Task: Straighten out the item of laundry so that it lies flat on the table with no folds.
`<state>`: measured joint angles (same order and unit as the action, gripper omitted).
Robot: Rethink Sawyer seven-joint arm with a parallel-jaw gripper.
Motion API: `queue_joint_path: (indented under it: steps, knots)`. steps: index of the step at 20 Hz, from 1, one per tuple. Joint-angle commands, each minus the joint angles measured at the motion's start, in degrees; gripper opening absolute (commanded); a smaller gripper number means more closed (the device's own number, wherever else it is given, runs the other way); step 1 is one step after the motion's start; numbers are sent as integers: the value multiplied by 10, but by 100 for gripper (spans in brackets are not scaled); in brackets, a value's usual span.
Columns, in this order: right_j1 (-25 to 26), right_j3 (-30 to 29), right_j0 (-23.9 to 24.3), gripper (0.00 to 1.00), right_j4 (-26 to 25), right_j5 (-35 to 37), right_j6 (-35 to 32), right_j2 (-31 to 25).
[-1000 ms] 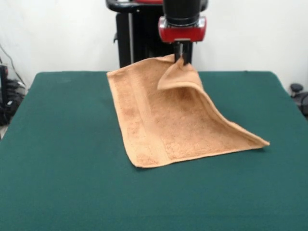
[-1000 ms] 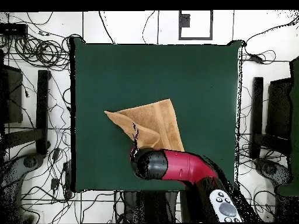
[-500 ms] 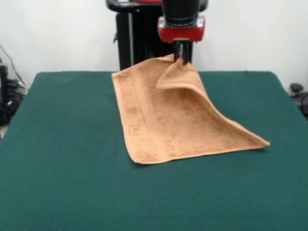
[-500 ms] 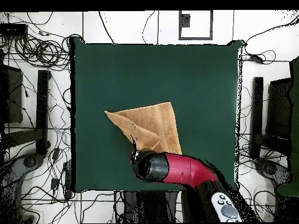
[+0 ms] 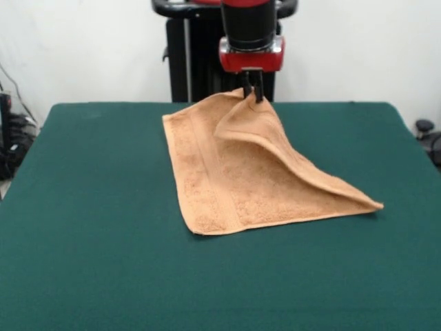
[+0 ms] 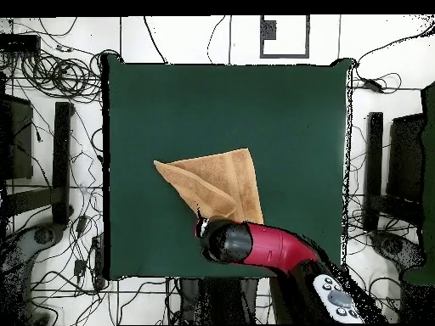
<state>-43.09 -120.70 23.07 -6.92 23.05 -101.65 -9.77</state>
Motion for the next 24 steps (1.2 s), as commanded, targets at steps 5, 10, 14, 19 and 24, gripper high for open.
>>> queue_joint_path:
  steps: [5, 10, 14, 19, 24]
  knots:
    - [42, 26, -19, 0, -6, -38, -57, -32]
    - [37, 36, -40, 0, -28, -71, -64, -8]
    - [53, 52, -79, 0, -56, -151, -84, 31]
    - [82, 62, -73, 0, -64, -184, -69, 16]
    - [95, 81, -62, 0, -74, -187, -45, 0]
